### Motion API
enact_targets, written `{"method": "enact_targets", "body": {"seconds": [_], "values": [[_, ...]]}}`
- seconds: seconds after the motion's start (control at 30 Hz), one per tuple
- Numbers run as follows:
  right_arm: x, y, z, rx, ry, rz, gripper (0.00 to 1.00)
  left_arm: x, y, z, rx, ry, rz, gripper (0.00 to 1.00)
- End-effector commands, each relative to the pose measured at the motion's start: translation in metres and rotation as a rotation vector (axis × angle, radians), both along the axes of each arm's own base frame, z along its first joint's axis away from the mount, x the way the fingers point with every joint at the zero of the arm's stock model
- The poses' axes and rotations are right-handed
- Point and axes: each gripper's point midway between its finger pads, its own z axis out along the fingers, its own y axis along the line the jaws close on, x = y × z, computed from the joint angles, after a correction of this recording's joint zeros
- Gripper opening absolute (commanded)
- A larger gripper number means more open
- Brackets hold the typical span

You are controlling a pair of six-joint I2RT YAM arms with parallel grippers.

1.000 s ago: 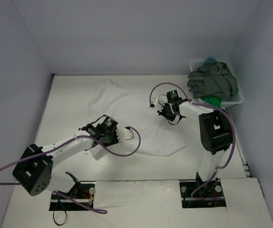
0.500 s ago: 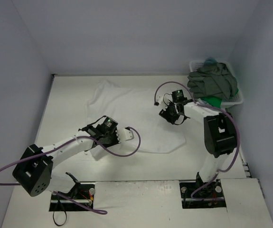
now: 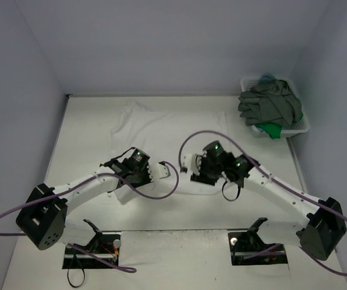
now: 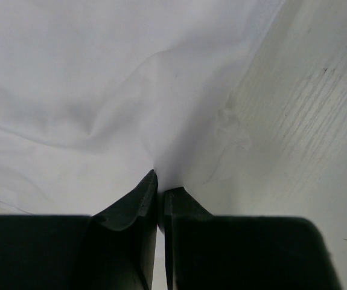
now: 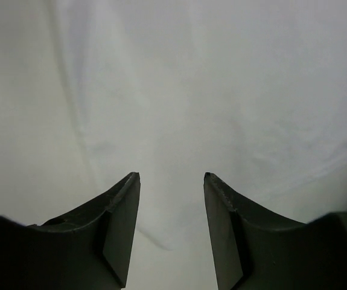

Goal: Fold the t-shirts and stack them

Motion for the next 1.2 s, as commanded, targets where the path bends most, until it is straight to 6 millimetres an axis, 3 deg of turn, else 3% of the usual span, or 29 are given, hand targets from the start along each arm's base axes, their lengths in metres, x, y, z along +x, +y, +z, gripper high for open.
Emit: {"method": "enact_targets", "body": {"seconds": [0.0, 0.03, 0.13, 0.33, 0.7, 0.83, 1.17], "values": [[-0.053, -0.032, -0.055, -0.247, 0.101, 0.022, 0.43, 0.014, -0.008, 0.019, -0.037, -0.053, 0.005, 0.03], [-0.065, -0.041, -0.071, -0.302, 0.119, 0.039, 0.43, 0.014, -0.008, 0.017, -0.031, -0.050, 0.008, 0.03], [-0.074, -0.058, -0.088, -0.393, 0.121, 0.055, 0.43, 0.014, -0.007, 0.015, -0.025, -0.047, 0.010, 0.03], [-0.064, -0.078, -0.087, -0.491, 0.054, 0.044, 0.44, 0.012, -0.004, 0.015, -0.021, -0.048, 0.016, 0.03], [-0.067, -0.088, -0.109, -0.491, 0.164, 0.034, 0.45, 0.008, -0.003, 0.016, -0.032, -0.048, 0.016, 0.03], [-0.057, -0.091, -0.111, -0.463, 0.197, 0.014, 0.45, 0.003, -0.003, 0.018, -0.047, -0.046, 0.011, 0.03], [-0.037, -0.075, -0.107, -0.422, 0.220, 0.030, 0.46, 0.002, -0.001, 0.022, -0.066, -0.044, 0.018, 0.03]]}}
